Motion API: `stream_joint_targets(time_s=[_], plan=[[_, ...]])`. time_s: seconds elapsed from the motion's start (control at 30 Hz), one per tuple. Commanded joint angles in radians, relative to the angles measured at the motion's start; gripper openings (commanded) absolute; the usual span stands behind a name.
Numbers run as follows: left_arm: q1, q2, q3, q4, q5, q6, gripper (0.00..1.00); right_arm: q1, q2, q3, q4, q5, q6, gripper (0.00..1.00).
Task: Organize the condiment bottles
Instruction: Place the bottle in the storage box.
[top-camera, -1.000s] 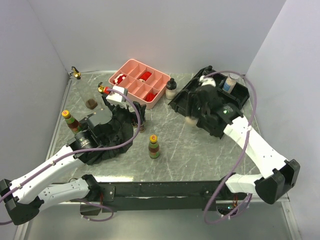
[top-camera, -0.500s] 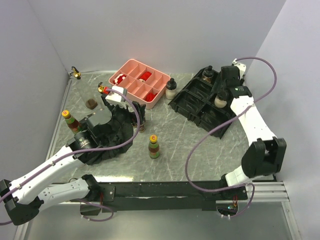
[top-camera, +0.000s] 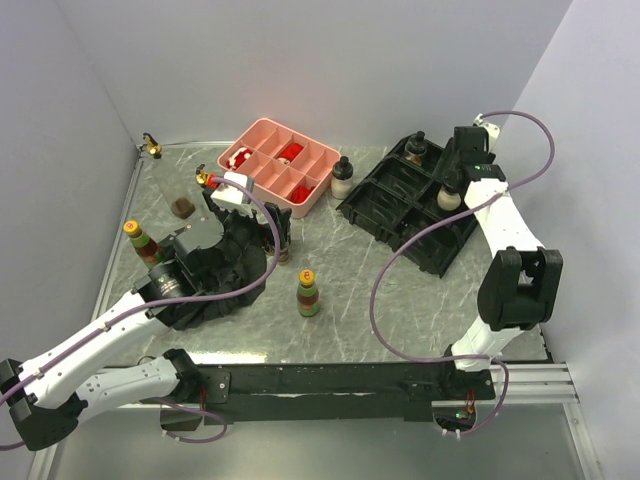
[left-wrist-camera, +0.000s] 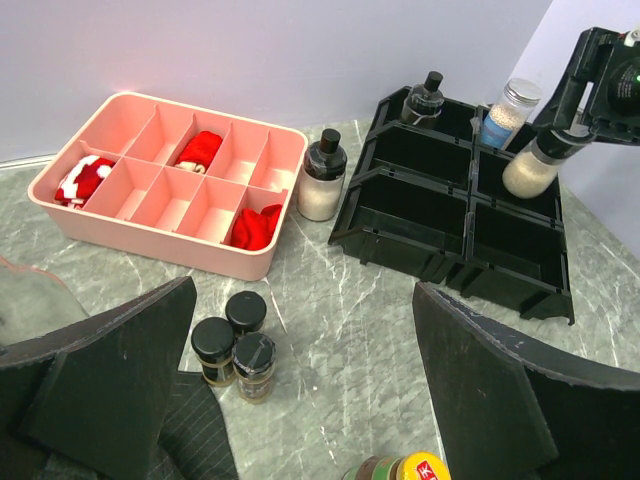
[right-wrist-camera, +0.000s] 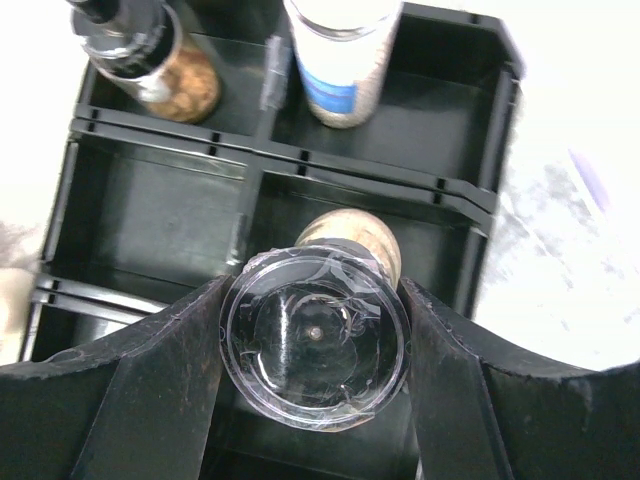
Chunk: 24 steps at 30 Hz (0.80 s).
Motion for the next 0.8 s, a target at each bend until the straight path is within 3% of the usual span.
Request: stream_joint_targets(time_s=[0.0,0.4,0.63,0.77], plan=[[-0.004,-0.014,0.003,0.037,-0.001,0.0,0.96,-0.03,0.023,0.072,0.13,-0.072,-0.012,0.33],[-0.002,-0.006,0.0,0.038,-0.008,0.006,0.97,-0.047,0.154,0.078,0.151,-0.155,0.031,0.45],[-0.003,-0.002,-0.001,0.041,-0.008,0.009,0.96,-0.062,0.173,0.062,0.153,-0.176,0.052,0.71],[-0.002,0.003,0.0,0.037,-0.01,0.008,0.96,-0.062,0.154,0.062,0.133,-0.204,0.037,0.93]])
